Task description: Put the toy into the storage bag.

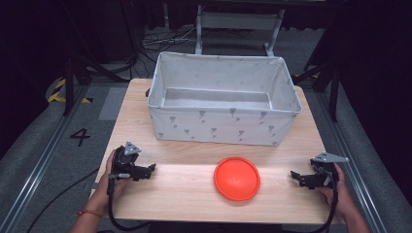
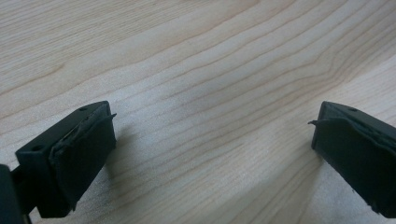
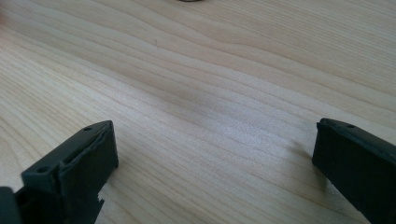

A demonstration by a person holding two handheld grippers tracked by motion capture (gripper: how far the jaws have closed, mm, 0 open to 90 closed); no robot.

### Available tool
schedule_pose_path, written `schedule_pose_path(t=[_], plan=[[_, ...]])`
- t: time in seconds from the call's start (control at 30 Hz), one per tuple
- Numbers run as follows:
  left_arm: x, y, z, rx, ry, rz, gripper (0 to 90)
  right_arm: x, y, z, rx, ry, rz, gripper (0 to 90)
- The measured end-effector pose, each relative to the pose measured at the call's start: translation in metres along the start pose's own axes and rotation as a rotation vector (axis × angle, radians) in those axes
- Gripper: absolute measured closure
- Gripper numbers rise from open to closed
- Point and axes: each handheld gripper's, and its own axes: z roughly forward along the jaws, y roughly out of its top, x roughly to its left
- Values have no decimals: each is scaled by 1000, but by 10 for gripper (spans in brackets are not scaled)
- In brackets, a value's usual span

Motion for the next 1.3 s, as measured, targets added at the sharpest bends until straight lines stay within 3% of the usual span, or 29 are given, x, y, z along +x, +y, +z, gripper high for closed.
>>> schedule_pose_path(t=[0.73,0.9,1.07,1.3], plan=[[3,-3,-3,4,-30,28,2,-2,0,0,-1,15,-12,7],[5,-2,-3,5,-39,54,2,-1,1,-1,6,11,-18,11],[6,-2,-3,7,-41,57,2,1,3,-6,1,34,-41,192],[6,-2,-3,7,-43,56,2,7,5,-10,-8,52,-58,179]])
